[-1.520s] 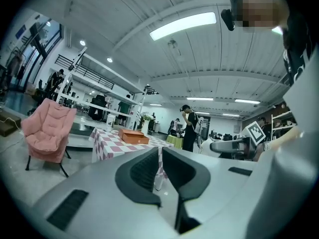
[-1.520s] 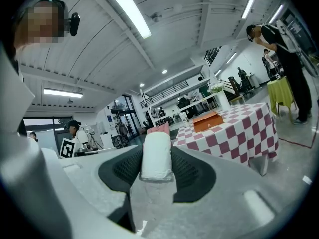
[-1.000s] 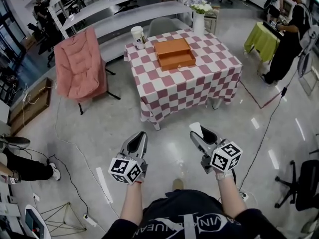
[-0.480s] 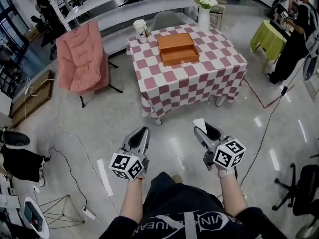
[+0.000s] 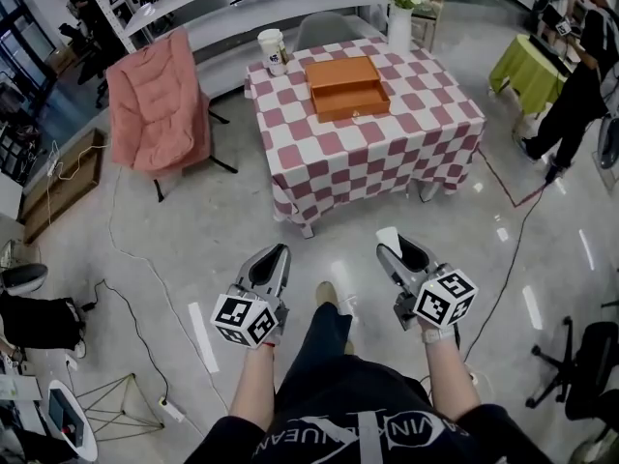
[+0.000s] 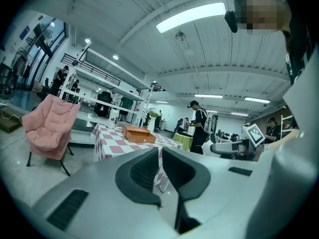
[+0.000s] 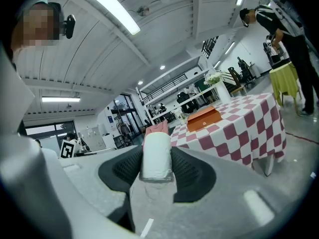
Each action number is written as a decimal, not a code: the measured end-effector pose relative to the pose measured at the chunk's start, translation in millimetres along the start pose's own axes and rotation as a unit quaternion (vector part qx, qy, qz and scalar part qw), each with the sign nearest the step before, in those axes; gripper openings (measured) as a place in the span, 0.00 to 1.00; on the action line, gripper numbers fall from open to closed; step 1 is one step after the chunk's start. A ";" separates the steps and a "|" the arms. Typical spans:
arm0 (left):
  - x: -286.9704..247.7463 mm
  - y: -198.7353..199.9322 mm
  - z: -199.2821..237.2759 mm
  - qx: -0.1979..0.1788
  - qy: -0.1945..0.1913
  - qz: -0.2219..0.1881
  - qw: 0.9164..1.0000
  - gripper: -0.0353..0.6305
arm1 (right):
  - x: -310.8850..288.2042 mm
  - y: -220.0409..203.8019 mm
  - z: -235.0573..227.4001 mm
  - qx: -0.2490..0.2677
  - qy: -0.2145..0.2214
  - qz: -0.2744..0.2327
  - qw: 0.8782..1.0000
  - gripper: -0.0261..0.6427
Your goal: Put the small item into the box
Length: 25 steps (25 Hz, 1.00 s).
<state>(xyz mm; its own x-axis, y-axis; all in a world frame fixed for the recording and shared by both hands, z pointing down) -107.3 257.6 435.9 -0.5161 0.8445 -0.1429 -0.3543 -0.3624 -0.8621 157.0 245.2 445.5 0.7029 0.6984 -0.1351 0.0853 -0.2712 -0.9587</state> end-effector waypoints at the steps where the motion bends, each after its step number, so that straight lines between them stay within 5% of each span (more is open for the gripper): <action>1: -5.8 1.3 1.0 0.000 -0.002 0.001 1.000 0.09 | -1.3 0.8 -3.4 0.000 -0.002 0.000 1.000 0.31; 25: -131.2 62.0 66.2 0.004 -0.039 -0.010 0.999 0.09 | -86.7 48.3 -81.9 0.069 -0.056 -0.005 0.996 0.31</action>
<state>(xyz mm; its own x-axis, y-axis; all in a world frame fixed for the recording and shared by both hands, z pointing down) -113.1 98.2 433.4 -0.5683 0.8183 -0.0866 -0.3709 -0.3486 -0.8608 158.1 117.3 431.4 0.6179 0.7728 -0.1448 -0.0117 -0.1752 -0.9845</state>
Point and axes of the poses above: the fingertips, and each gripper's own axes: x backward along the fingers, z to its left, y out of its top, the point moved 5 cm from there along x, backward along the fingers, and after that the axes turned 14 degrees about x, right-handed, at the moved point
